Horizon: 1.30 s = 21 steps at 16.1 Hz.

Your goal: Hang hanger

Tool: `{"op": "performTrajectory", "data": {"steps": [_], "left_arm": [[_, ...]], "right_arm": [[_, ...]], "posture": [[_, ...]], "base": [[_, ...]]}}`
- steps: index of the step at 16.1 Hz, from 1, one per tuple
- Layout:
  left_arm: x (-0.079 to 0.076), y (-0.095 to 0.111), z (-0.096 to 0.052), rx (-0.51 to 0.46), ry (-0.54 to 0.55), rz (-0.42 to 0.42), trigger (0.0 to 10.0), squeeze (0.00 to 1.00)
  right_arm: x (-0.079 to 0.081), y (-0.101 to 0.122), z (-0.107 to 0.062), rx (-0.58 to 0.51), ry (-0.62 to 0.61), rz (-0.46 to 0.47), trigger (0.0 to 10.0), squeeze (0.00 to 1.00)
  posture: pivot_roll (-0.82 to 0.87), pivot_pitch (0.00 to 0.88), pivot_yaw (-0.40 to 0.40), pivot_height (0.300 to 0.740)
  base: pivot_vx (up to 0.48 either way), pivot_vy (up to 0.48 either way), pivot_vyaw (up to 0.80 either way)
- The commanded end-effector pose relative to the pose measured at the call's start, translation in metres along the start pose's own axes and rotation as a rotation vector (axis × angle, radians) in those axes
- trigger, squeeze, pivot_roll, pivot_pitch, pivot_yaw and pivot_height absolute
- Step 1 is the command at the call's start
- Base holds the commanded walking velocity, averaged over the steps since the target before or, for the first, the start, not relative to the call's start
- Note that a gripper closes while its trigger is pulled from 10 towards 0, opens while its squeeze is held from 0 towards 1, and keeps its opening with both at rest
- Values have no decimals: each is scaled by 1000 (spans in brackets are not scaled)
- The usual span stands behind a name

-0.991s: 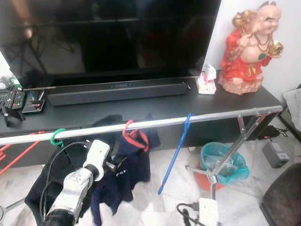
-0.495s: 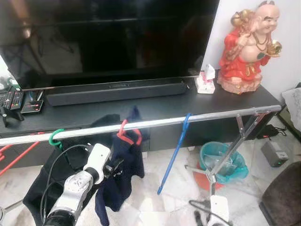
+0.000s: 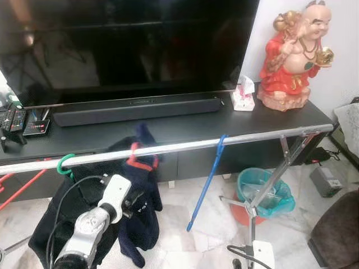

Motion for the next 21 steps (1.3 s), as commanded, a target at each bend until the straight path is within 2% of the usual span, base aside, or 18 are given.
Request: {"op": "performTrajectory", "data": {"steps": [1, 3, 6, 7, 9, 11, 12, 13, 14, 17, 18, 21], "left_arm": [[8, 10, -4, -63, 49, -11, 0, 0], [10, 12, -7, -86, 62, -21, 0, 0], [19, 32, -17, -187, 97, -13, 0, 0], [19, 46, -24, -249, 91, 14, 0, 0], [13, 54, -32, -273, 53, 54, 0, 0], [3, 53, -43, -258, -16, 123, 0, 0], [-1, 45, -53, -226, -51, 142, 1333, 0], [-4, 41, -60, -211, -76, 132, 0, 0], [-11, 36, -69, -192, -108, 133, 0, 0], [-22, 29, -78, -150, -153, 131, 0, 0], [-22, 19, -80, -100, -144, 148, 0, 0], [-20, 19, -81, -96, -106, 155, 0, 0]], "right_arm": [[-4, -3, -1, 9, -8, 4, 10000, 0], [-5, -4, -1, 13, -8, 3, 10000, 0], [-8, -6, -1, 19, -13, 5, 10000, 0], [-8, -6, -1, 18, -14, 4, 10000, 0], [-7, -5, -1, 13, -13, 3, 10000, 0], [-7, -5, -1, 12, -11, 1, 10000, 0], [-6, -6, -1, 14, -8, -2, 10000, 0], [-6, -6, -1, 17, -7, -5, 10000, 0], [-4, -6, -1, 16, -3, -10, 10000, 0], [4, -2, -1, -7, 8, -15, 10000, 0], [6, -2, -1, -13, 12, -18, 10000, 0], [5, -4, -1, -7, 11, -19, 10000, 0]], "posture": [[-36, 8, -16, 740], [-36, 8, -16, 740], [-33, 5, -15, 740], [-33, 5, -15, 740], [-33, 5, -15, 740], [-25, 5, -14, 740], [-20, 7, -16, 740], [-12, 7, -19, 740], [-10, 8, -19, 740], [-9, 8, -20, 740], [-9, 8, -20, 740], [-8, 8, -22, 740]], "base": [[0, 0, 0], [0, 0, 0], [0, 0, 0], [0, 0, 0], [0, 0, 0], [0, 0, 0], [0, 0, 0], [0, 0, 0], [0, 0, 0], [0, 0, 0], [0, 0, 0], [0, 0, 0]]}}
Point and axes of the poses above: a point about 5 cm out from each wrist's last joint towards the gripper, its own z axis pointing out of the wrist towards the gripper, its own y axis along the axis of the wrist's last joint, x = y × z, the point moved 5 cm from there along z, pointing out of the wrist towards the gripper, and after that the axes turned 3 degrees about -z, right-handed, at the moved point
